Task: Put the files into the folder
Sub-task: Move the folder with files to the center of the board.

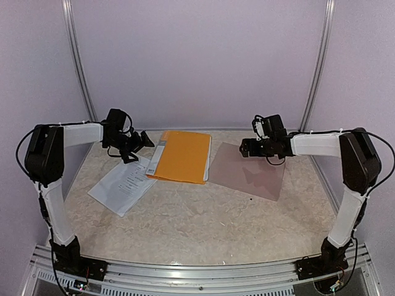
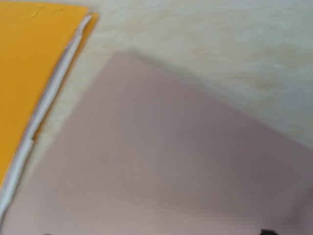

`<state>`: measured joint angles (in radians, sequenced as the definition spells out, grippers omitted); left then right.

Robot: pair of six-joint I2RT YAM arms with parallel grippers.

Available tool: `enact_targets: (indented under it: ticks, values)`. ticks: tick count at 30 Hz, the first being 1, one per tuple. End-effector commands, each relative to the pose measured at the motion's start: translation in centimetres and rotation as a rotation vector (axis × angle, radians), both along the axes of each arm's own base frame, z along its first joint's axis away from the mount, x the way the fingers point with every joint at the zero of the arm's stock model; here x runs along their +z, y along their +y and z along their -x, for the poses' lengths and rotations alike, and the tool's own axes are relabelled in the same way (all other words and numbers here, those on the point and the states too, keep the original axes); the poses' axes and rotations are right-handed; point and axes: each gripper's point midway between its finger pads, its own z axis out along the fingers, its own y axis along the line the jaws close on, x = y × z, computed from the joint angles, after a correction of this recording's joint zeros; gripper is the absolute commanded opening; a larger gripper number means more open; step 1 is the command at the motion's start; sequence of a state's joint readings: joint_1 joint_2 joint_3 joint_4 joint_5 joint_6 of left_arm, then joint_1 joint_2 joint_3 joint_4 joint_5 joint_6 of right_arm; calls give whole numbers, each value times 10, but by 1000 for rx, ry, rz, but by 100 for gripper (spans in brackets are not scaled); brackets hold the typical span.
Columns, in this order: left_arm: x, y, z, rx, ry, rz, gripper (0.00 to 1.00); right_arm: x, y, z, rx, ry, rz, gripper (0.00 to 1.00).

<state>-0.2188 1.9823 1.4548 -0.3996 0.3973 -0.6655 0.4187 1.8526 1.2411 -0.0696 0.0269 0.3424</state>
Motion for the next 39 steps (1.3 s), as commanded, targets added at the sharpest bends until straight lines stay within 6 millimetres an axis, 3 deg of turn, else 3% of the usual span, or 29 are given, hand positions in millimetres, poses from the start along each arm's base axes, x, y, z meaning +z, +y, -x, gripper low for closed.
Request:
enact_targets:
  ticks: [1, 9, 14, 22, 29, 31, 39]
  values:
    - [29, 0, 20, 10, -128, -133, 99, -17, -66, 14, -158, 66, 61, 89]
    - [48, -28, 71, -63, -186, -250, 99, -34, -127, 46, -286, 138, 41, 85]
    - [43, -37, 89, -88, -174, -243, 99, -47, -154, 53, -323, 167, -19, 82]
    - [34, -45, 101, -106, -151, -229, 99, -64, -159, 35, -292, 178, -198, 73]
    - [33, -50, 102, -115, -143, -237, 99, -81, -147, 17, -240, 199, -306, 61]
    - [33, -52, 102, -120, -141, -239, 99, -83, -156, 13, -253, 192, -330, 58]
    - [36, -56, 102, -127, -142, -247, 99, -82, -161, 6, -249, 169, -387, 40]
